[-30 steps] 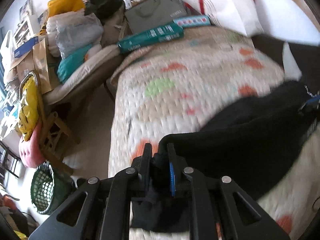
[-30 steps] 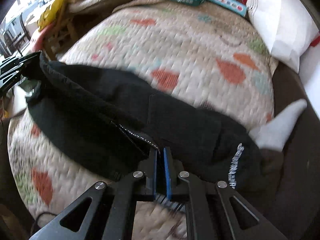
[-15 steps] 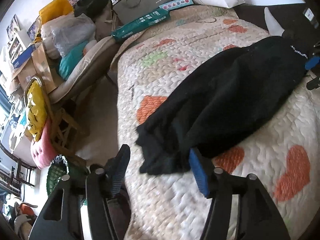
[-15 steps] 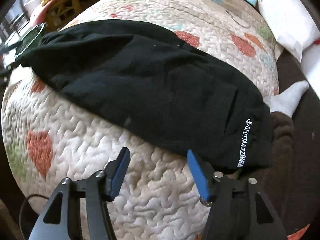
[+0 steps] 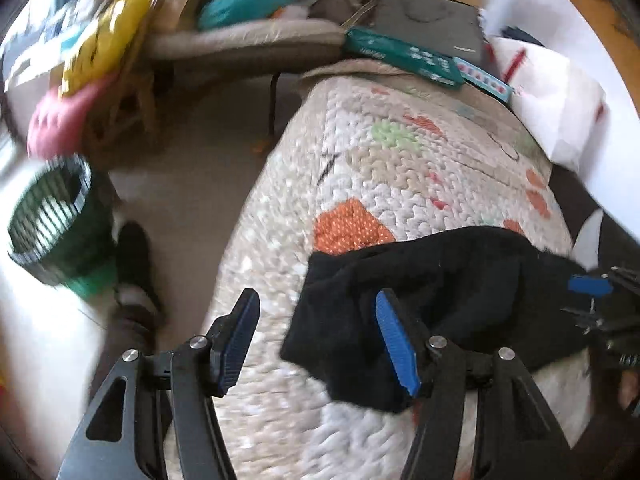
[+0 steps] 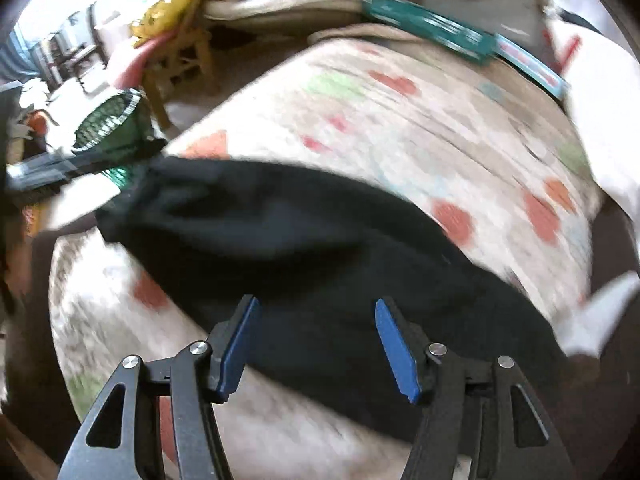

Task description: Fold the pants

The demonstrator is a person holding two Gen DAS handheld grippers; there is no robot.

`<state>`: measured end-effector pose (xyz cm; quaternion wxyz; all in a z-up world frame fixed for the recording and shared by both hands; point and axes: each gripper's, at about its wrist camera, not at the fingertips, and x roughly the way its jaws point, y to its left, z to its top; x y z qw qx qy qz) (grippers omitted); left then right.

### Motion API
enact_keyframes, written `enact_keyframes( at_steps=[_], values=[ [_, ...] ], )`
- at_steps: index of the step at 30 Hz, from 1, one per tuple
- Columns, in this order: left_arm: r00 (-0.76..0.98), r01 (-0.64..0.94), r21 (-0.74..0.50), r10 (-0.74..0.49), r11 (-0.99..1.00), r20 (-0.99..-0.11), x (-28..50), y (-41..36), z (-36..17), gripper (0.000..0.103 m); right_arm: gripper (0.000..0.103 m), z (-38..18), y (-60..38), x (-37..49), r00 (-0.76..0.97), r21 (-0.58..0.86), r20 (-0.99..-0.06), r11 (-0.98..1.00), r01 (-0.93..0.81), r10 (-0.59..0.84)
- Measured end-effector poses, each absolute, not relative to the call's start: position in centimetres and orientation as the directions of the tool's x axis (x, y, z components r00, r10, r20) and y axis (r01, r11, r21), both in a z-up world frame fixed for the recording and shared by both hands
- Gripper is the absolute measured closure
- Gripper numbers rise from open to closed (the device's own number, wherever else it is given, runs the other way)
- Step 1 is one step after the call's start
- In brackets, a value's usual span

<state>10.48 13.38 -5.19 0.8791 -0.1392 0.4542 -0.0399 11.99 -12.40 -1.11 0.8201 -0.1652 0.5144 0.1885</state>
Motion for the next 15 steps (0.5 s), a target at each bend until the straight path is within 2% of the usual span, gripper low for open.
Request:
enact_keyframes(
  at_steps=[3, 6, 12, 13, 14, 15],
  values=[
    [0.576, -0.086, -0.36, -0.248, 0.929, -0.778, 10.6, 13.4, -7.1, 0.043, 0.038, -1.4, -8.1, 13.8, 0.396, -0.04, -0.894, 0.845, -0.533, 0.208],
    [0.589, -0.096, -0.386, -0.261, 0.917, -0.765, 10.1, 13.9, -8.6, 0.043, 0.038, -2.5, -3.3, 15.6, 0.374, -0.022, -0.89, 0.796, -0.605, 0.26],
    [0.582, -0.179, -0.478, -0.299, 0.86, -0.757, 9.0, 17.3, -11.6, 0.043, 0.04, -5.7, 4.0, 16.6, 0.328, -0.07, -0.908, 0.676, -0.734, 0.262],
    [0.583, -0.187, -0.492, -0.307, 0.85, -0.752, 9.0, 17.6, -11.7, 0.043, 0.063, -6.7, 5.1, 16.9, 0.303, -0.074, -0.922, 0.658, -0.75, 0.241],
    [0.586, -0.188, -0.502, -0.313, 0.844, -0.747, 9.0, 17.8, -11.8, 0.043, 0.099, -7.3, 5.6, 17.2, 0.273, -0.064, -0.935, 0.649, -0.758, 0.227],
    [0.587, -0.186, -0.505, -0.316, 0.843, -0.745, 9.1, 17.8, -11.8, 0.043, 0.1, -7.8, 6.0, 17.5, 0.247, -0.053, -0.945, 0.647, -0.761, 0.214]
  ],
)
